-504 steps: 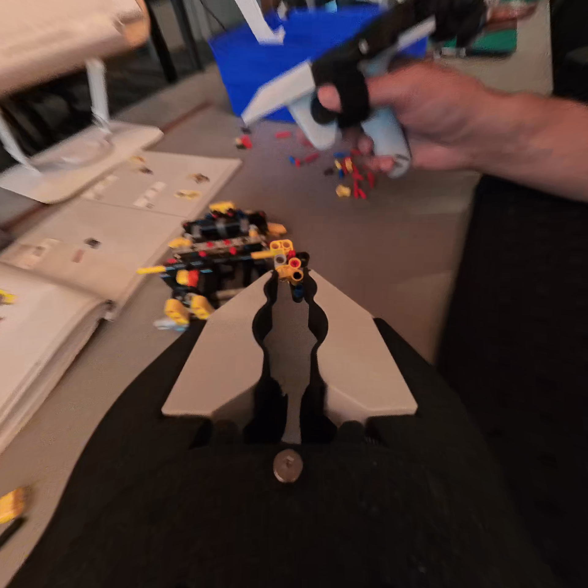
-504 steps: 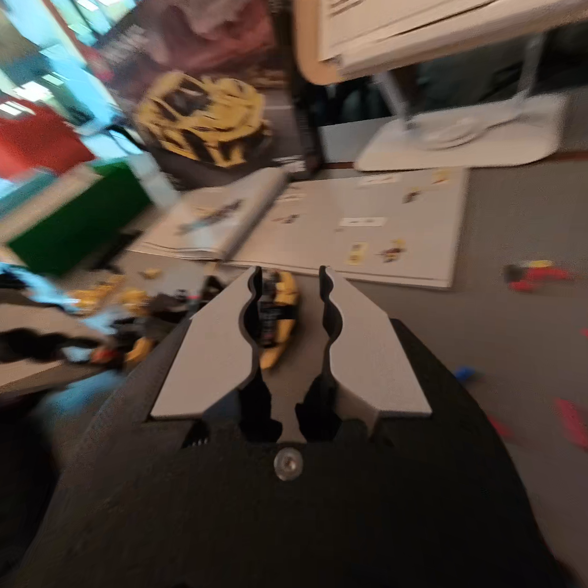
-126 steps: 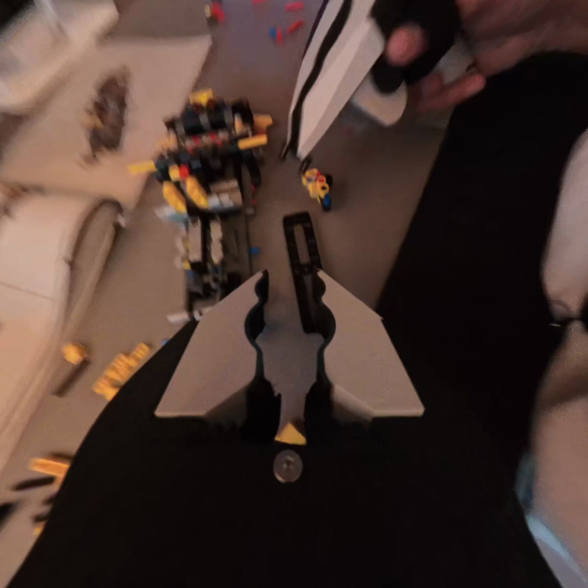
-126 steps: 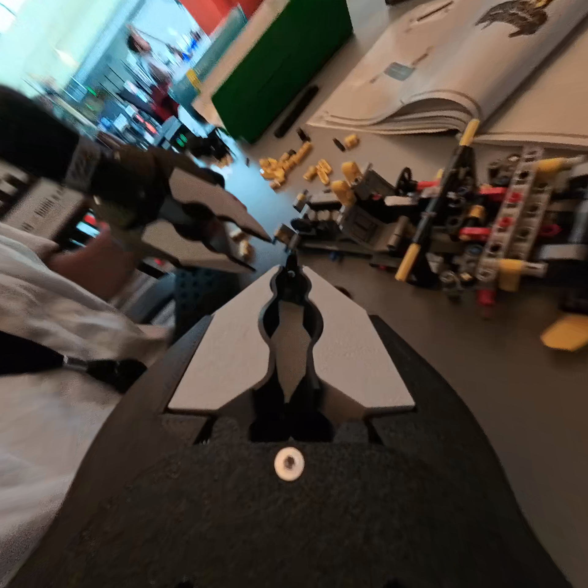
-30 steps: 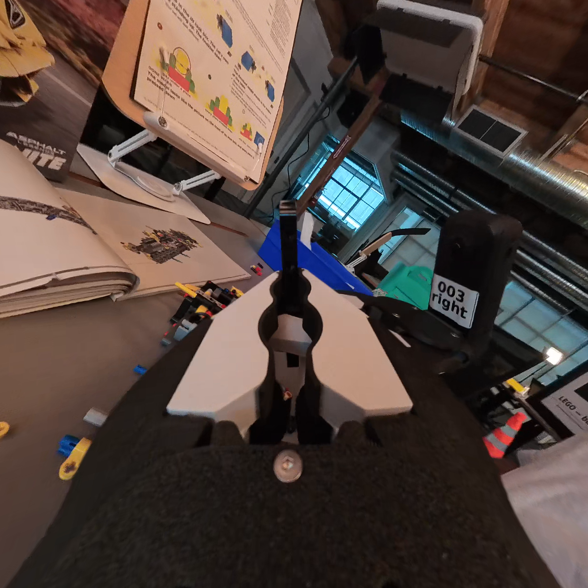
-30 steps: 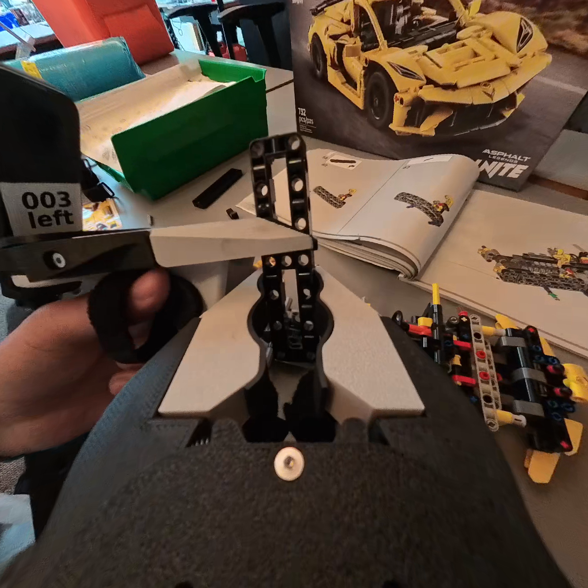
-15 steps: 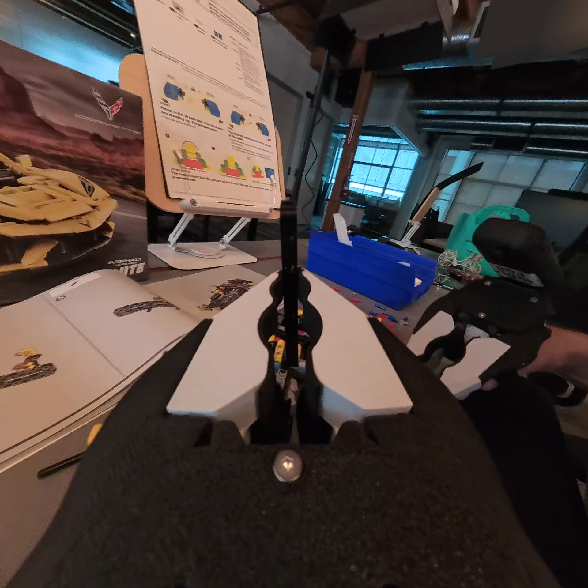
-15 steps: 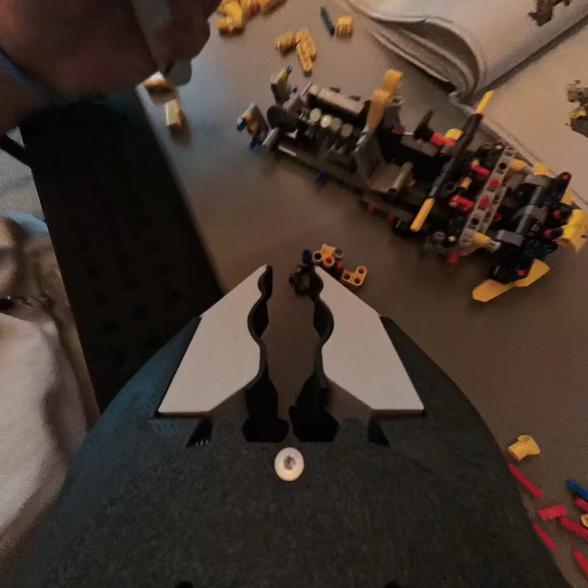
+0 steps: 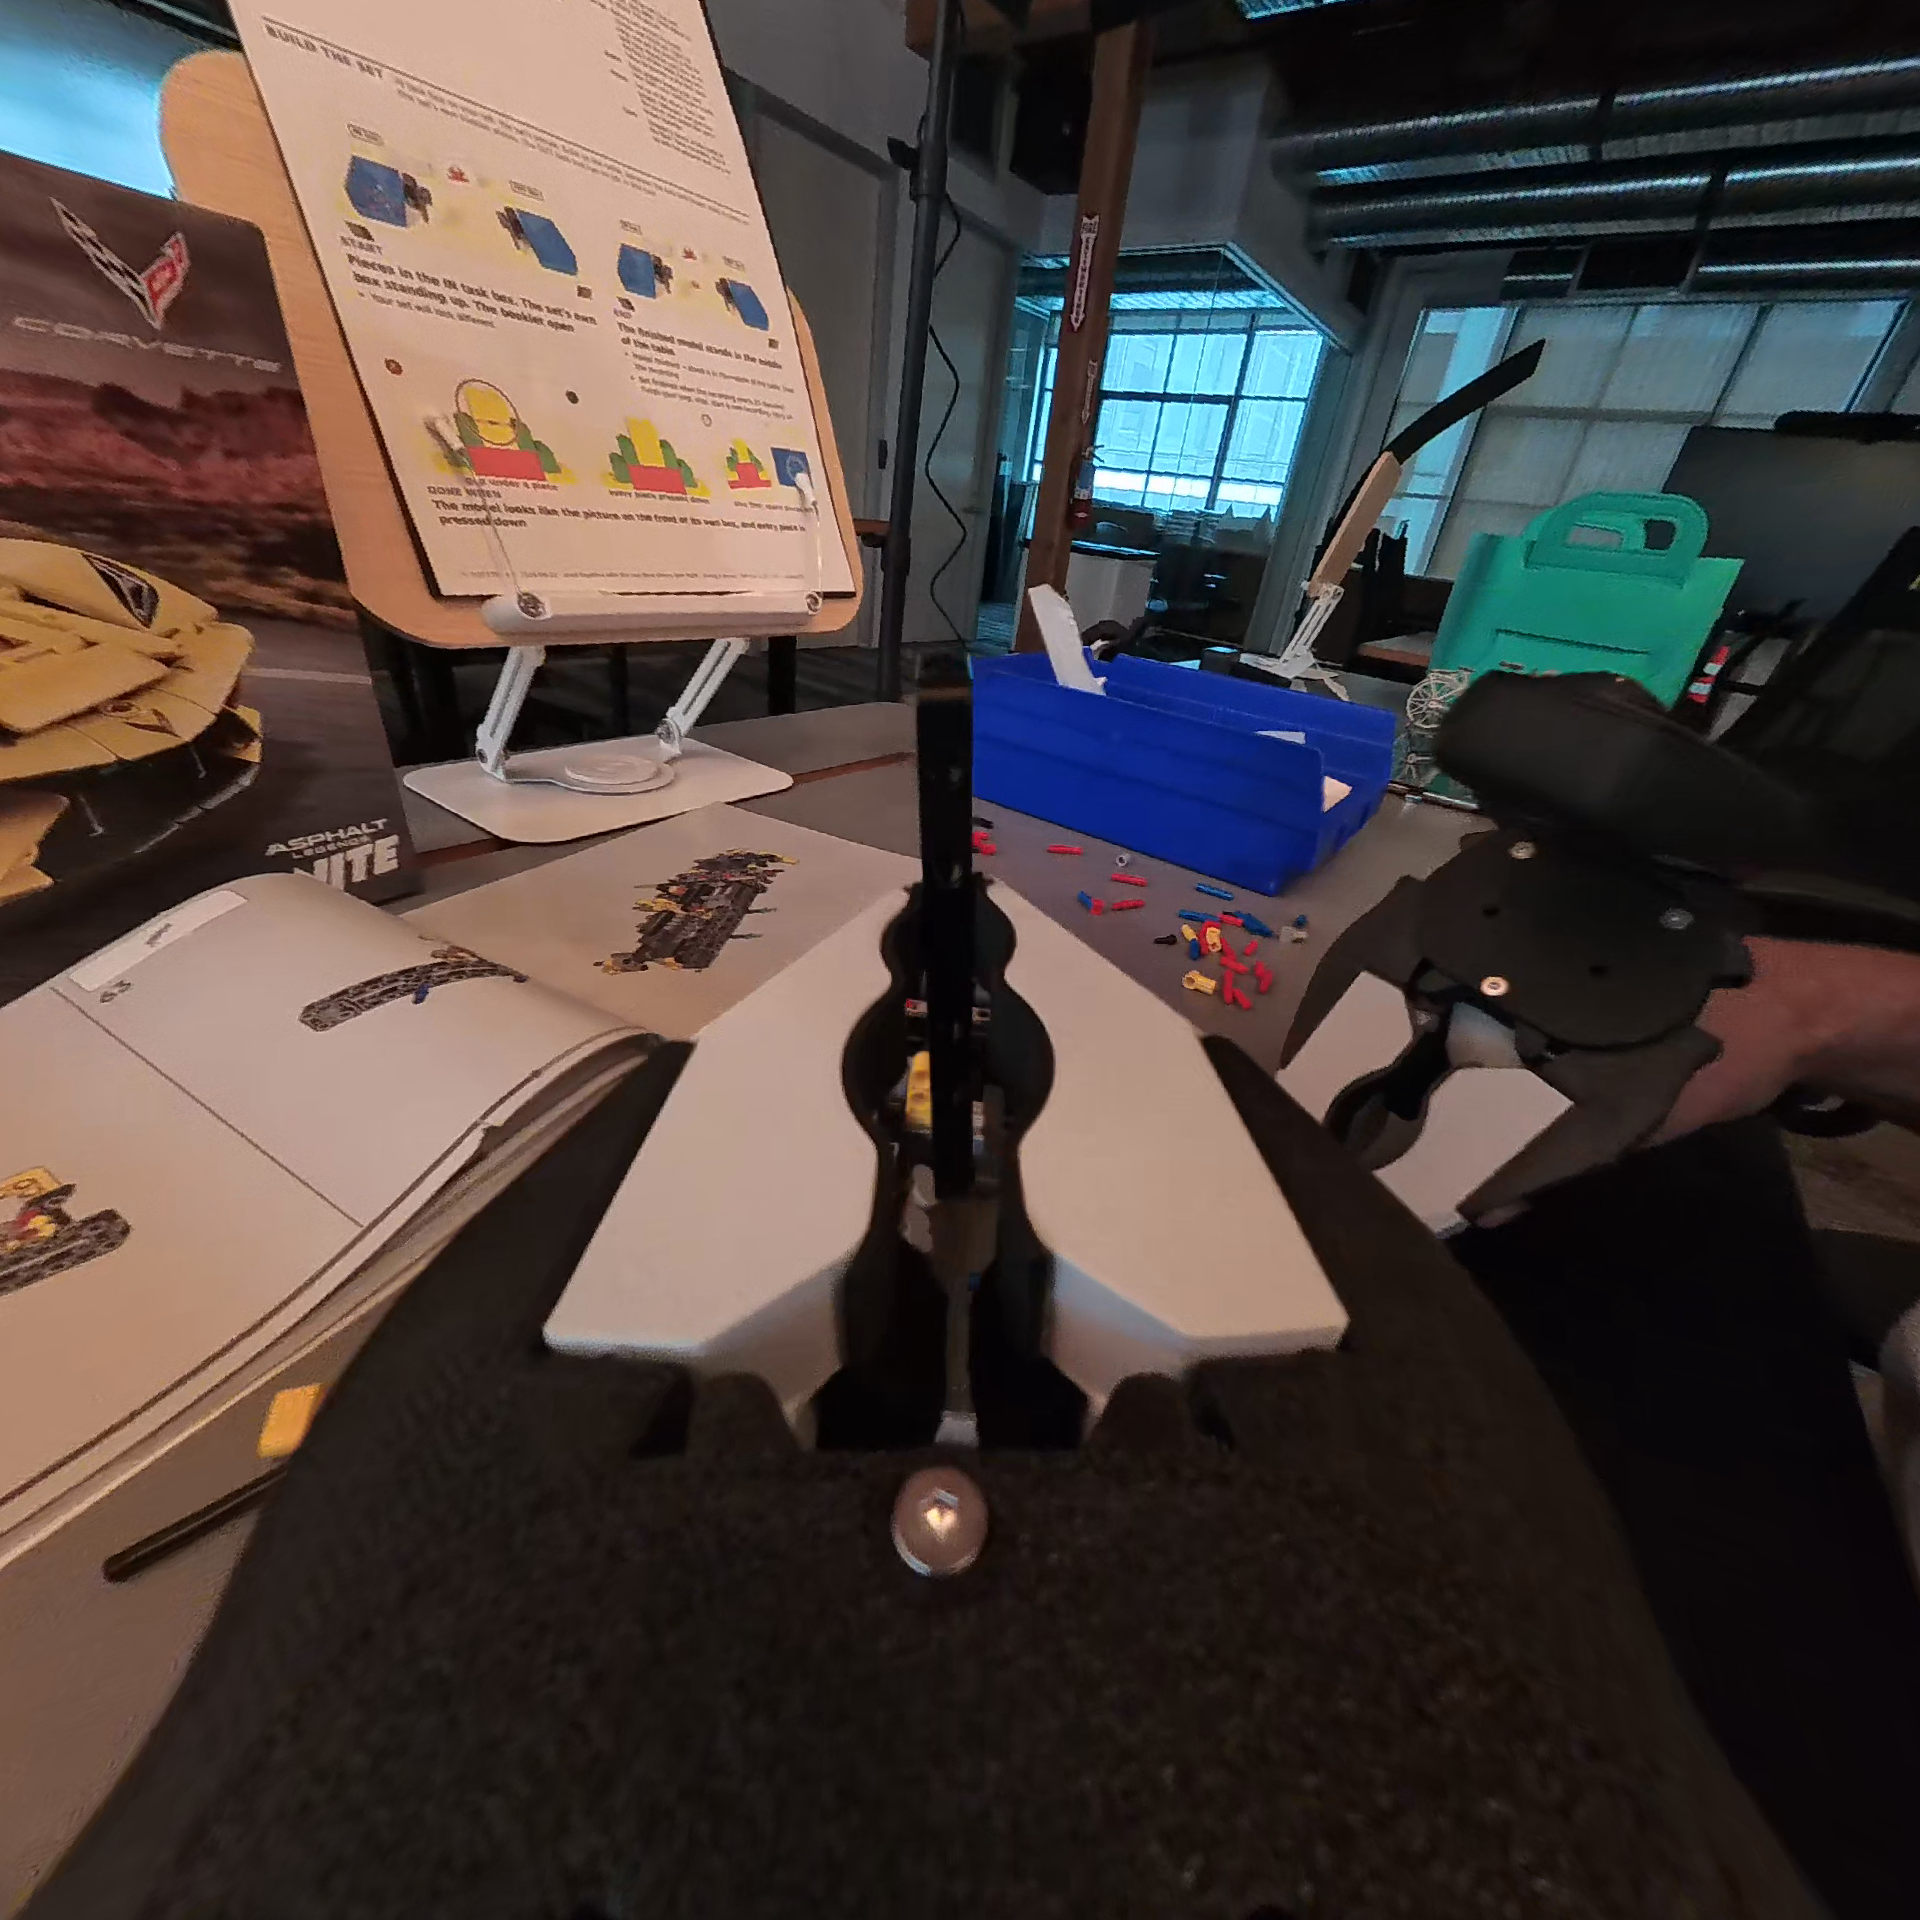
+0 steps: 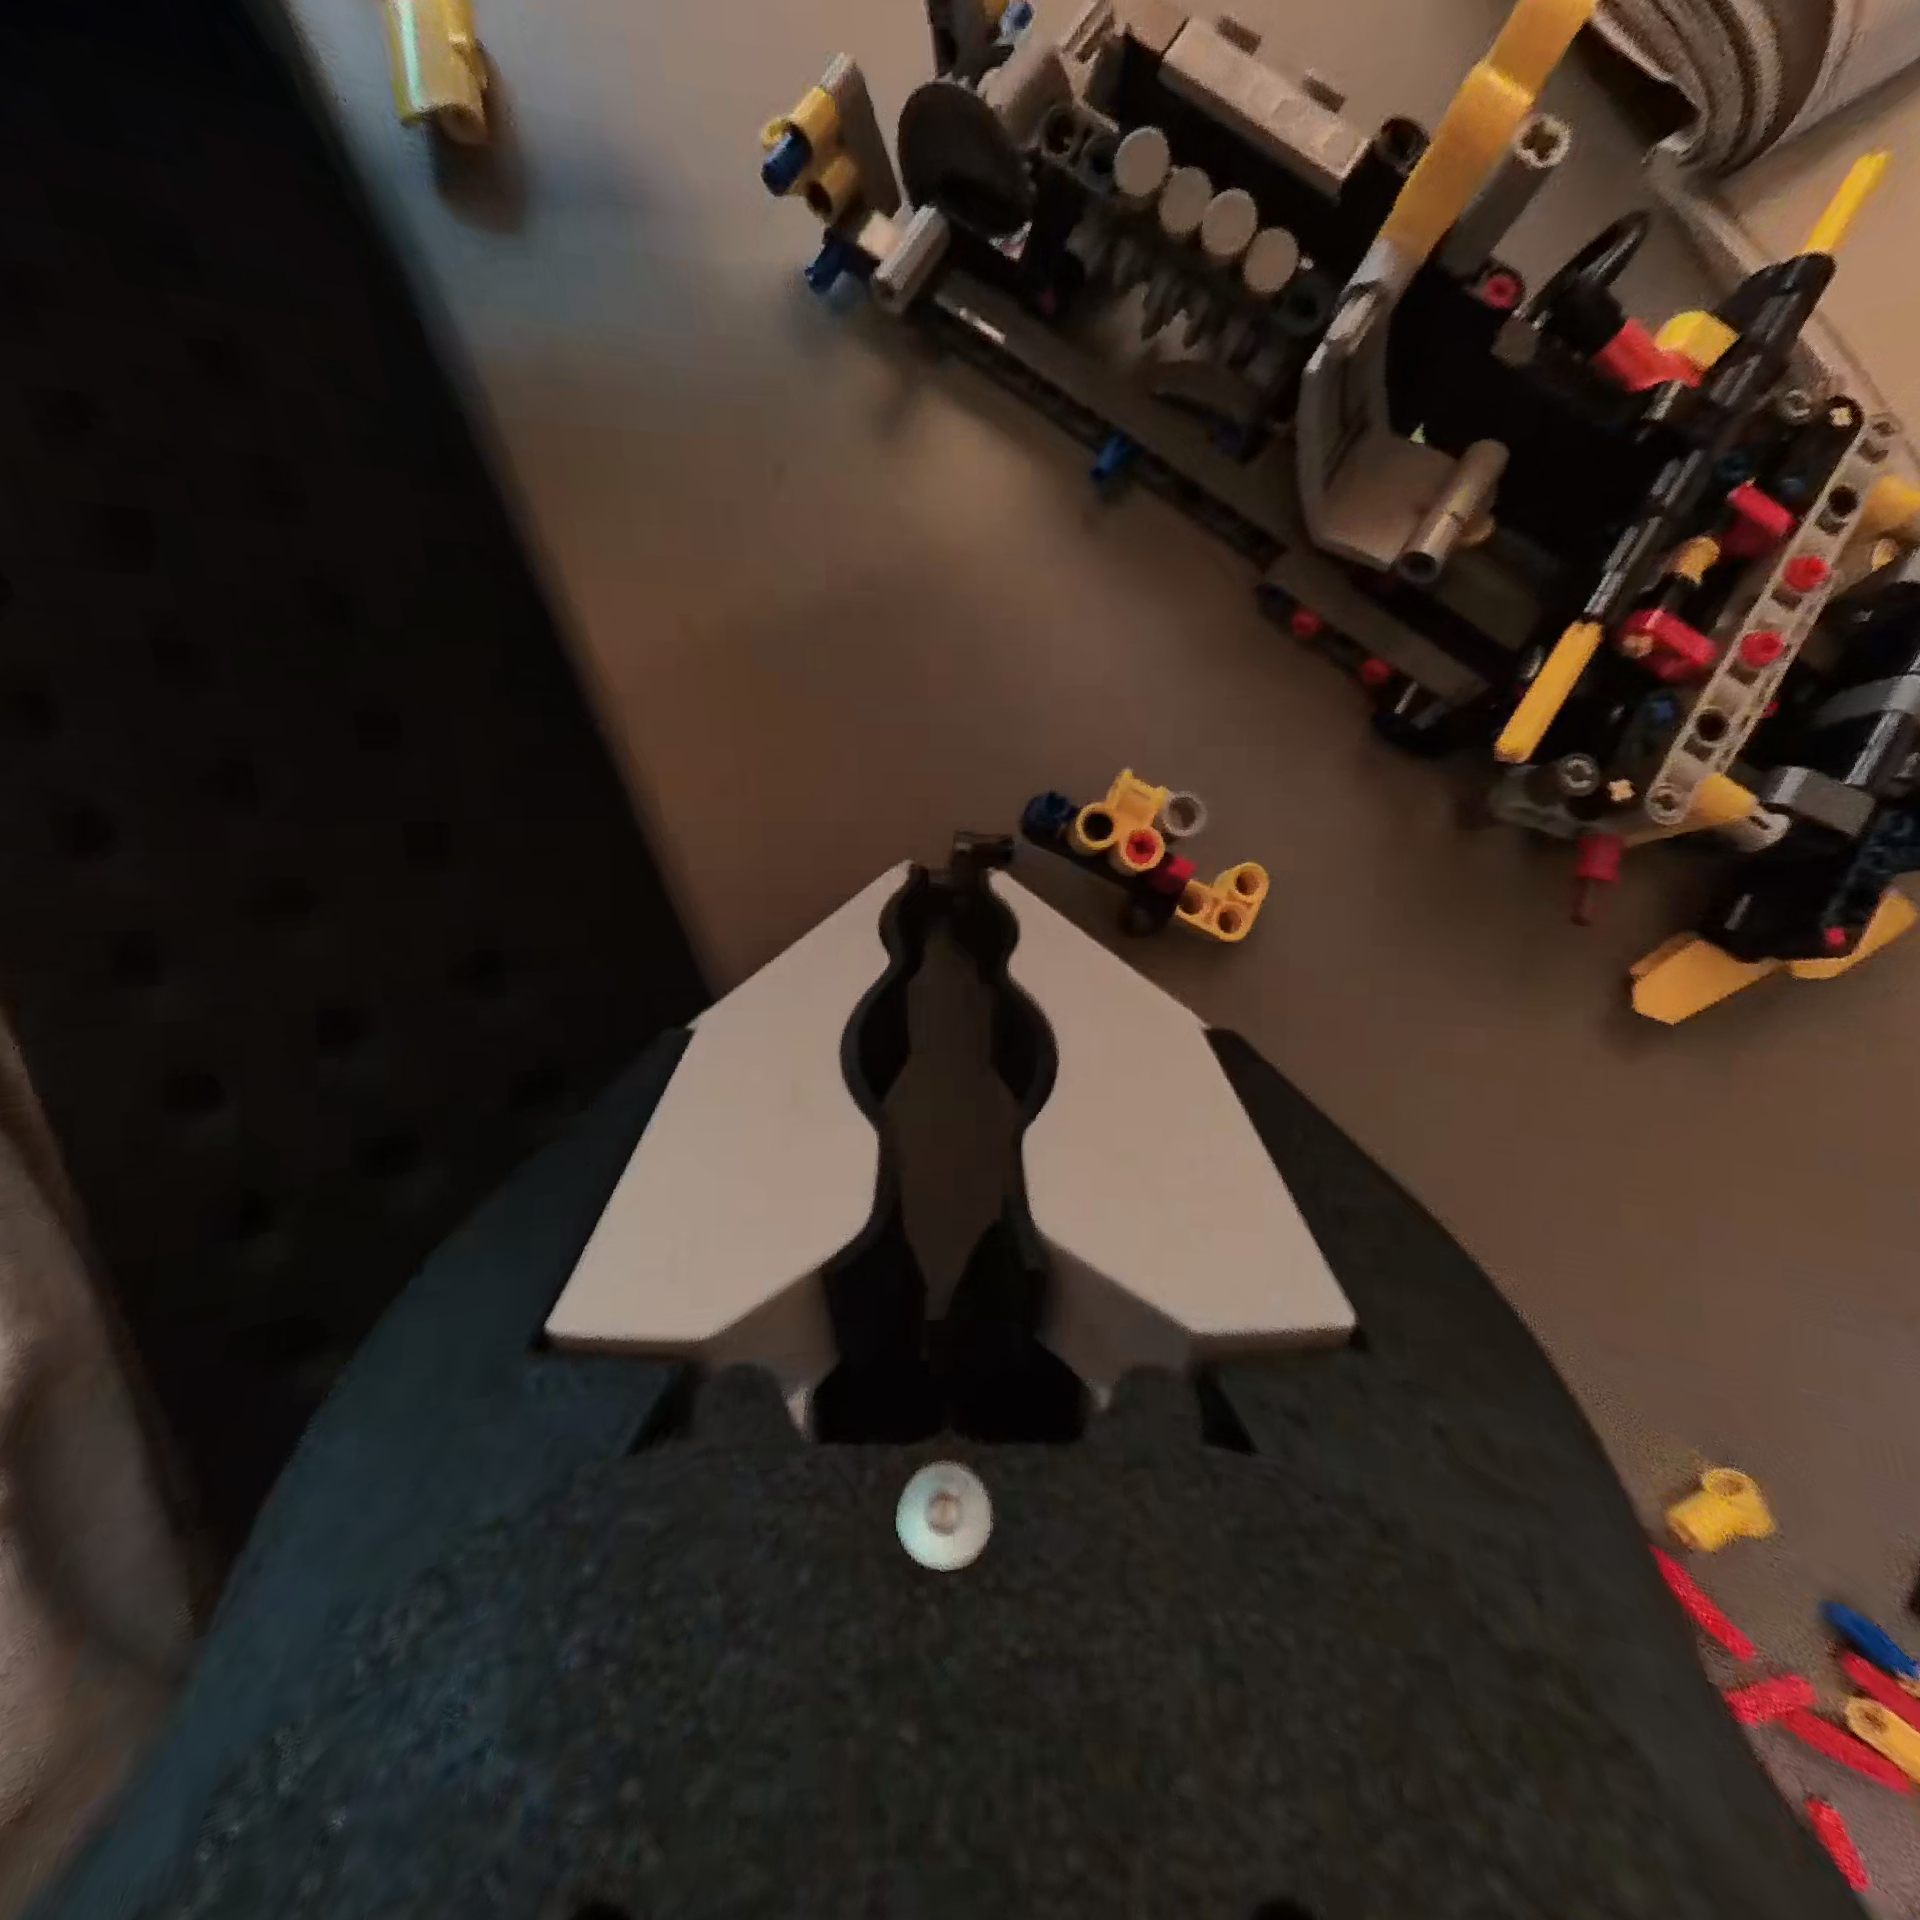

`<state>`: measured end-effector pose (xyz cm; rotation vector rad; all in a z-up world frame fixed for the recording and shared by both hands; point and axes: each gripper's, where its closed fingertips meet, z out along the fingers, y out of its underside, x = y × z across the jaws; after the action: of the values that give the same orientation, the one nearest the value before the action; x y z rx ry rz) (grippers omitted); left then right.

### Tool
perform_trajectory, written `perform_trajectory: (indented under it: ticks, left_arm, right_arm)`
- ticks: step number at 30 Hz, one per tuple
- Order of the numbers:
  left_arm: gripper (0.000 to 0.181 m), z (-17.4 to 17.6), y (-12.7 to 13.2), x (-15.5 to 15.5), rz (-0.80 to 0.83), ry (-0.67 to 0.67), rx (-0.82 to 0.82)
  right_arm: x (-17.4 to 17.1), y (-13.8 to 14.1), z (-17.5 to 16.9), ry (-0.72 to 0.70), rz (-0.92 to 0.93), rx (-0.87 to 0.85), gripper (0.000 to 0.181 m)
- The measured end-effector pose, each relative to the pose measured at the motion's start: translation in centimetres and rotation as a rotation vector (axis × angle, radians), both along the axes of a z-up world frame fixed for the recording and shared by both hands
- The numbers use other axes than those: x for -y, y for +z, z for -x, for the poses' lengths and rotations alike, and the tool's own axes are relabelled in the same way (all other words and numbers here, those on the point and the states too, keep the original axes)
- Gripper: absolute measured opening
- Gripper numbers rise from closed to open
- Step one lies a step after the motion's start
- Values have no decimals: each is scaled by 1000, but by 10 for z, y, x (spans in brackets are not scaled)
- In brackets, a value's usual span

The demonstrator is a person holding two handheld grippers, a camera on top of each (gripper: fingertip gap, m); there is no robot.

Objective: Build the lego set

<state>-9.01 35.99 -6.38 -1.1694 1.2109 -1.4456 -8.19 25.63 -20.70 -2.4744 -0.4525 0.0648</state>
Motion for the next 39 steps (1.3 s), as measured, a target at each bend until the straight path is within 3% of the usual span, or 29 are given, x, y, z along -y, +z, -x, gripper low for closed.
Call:
perform_trajectory:
  ticks: [2, 4, 7, 9, 12, 16, 22, 27, 31, 39]
  left_arm:
    - [9, 0, -1, 3, 36, -31, -11]
    - [9, 0, -1, 5, 111, -73, -18]
    - [9, 1, 2, 7, 286, -177, -7]
    - [9, 2, 4, 5, 376, -213, 6]
    - [8, 1, 8, 1, 430, -211, 34]
    - [8, 0, 13, 7, 451, -221, 52]
    - [8, -2, 3, 17, 370, -243, -81]
    - [8, 3, -25, 36, 160, -325, -383]
    - [8, 8, -30, 41, 114, -371, -503]
    - [8, 14, -45, 39, -106, -386, -621]
  right_arm:
    - [-2, 1, 0, -12, 6, -29, 8]
    - [-13, 23, 11, -35, -82, -201, 8]
    - [-38, 116, 33, -49, -363, -776, 7]
    - [-51, 163, 28, -23, -511, -976, 7]
    - [-75, 191, 23, -42, -570, -1170, 6]
    - [-96, 196, 32, -37, -523, -1396, 6]
    - [-96, 162, 37, 95, -431, -812, 7]
    - [-81, 149, 36, 241, -334, -460, 7]
    - [-72, 137, 34, 321, -235, -308, 7]
    - [-68, 124, 35, 367, -159, -241, 7]
